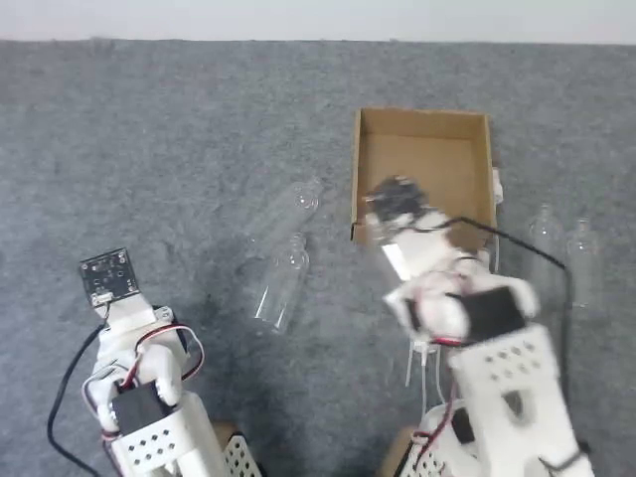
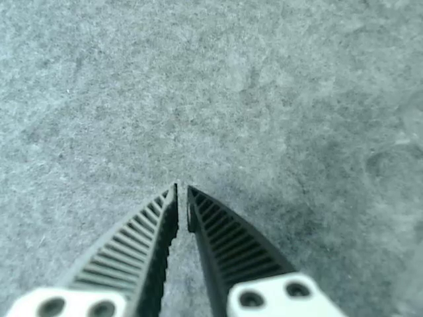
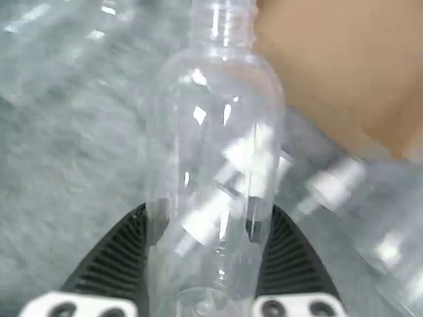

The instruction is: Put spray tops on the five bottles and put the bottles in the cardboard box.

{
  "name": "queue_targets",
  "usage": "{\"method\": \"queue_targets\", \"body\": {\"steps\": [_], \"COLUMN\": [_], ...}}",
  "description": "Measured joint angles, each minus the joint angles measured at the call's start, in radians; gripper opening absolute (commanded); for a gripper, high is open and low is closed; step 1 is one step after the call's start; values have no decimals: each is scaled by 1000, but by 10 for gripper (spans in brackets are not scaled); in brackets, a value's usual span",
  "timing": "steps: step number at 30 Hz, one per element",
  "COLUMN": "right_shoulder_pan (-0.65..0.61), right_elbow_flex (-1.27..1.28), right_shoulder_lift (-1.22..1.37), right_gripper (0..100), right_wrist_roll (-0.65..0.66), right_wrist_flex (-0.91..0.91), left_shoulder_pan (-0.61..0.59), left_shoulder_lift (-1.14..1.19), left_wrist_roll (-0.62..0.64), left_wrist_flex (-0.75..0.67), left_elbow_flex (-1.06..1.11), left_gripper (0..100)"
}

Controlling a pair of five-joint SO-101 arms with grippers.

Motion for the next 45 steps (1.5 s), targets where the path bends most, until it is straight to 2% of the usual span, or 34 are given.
{"method": "queue_targets", "body": {"steps": [4, 9, 18, 33, 38, 45], "right_shoulder_pan": [239, 529, 867, 1082, 1114, 1143], "right_elbow_flex": [-75, -137, -247, -250, -250, -250], "right_shoulder_lift": [-11, 54, 336, 724, 796, 872], "right_gripper": [41, 41, 44, 70, 171, 188], "right_wrist_roll": [157, 339, 520, 756, 769, 769], "right_wrist_flex": [80, 94, -23, -351, -410, -450], "left_shoulder_pan": [0, 0, 0, 0, 0, 0], "left_shoulder_lift": [0, 0, 0, 0, 0, 0], "left_wrist_roll": [0, 0, 0, 0, 0, 0], "left_wrist_flex": [0, 0, 0, 2, 2, 2], "left_elbow_flex": [0, 0, 0, 0, 0, 0], "left_gripper": [16, 16, 16, 16, 16, 16]}}
